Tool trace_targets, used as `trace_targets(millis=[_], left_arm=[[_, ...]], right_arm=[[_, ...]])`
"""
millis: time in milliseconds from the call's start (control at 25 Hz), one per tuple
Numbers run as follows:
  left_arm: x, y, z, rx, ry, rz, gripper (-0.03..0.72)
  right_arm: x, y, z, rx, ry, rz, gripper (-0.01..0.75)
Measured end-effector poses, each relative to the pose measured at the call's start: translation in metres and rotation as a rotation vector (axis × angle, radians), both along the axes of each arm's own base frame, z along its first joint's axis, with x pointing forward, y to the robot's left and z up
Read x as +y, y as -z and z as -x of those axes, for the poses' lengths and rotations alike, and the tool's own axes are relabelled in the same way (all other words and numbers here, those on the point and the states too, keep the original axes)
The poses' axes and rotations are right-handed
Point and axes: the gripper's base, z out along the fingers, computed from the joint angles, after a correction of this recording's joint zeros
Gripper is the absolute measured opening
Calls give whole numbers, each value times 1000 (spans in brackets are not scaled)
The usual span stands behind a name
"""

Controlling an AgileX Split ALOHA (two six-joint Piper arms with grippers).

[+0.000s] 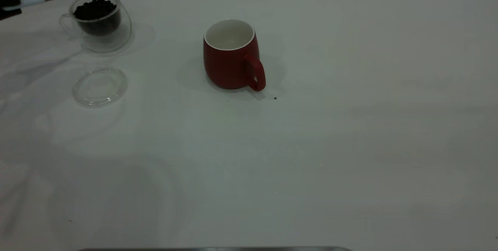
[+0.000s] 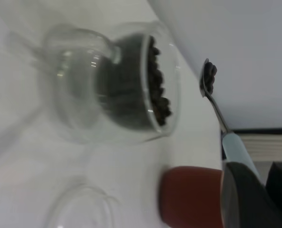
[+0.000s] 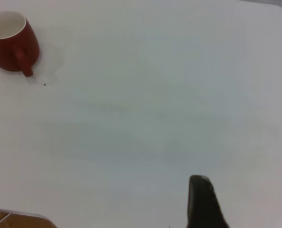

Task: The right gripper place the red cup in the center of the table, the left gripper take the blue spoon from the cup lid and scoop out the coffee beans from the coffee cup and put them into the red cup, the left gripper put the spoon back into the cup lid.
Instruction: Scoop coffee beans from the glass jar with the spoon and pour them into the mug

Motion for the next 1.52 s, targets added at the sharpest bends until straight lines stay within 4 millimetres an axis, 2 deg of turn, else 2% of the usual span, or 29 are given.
trace_targets(millis=[800, 1520], left_arm=[[-7, 2, 5, 32, 84, -4, 126], [-82, 4, -10, 79, 306, -15, 126]], right_arm=[[0, 0, 0, 0, 0, 0, 466], [0, 0, 0, 0, 0, 0, 466]])
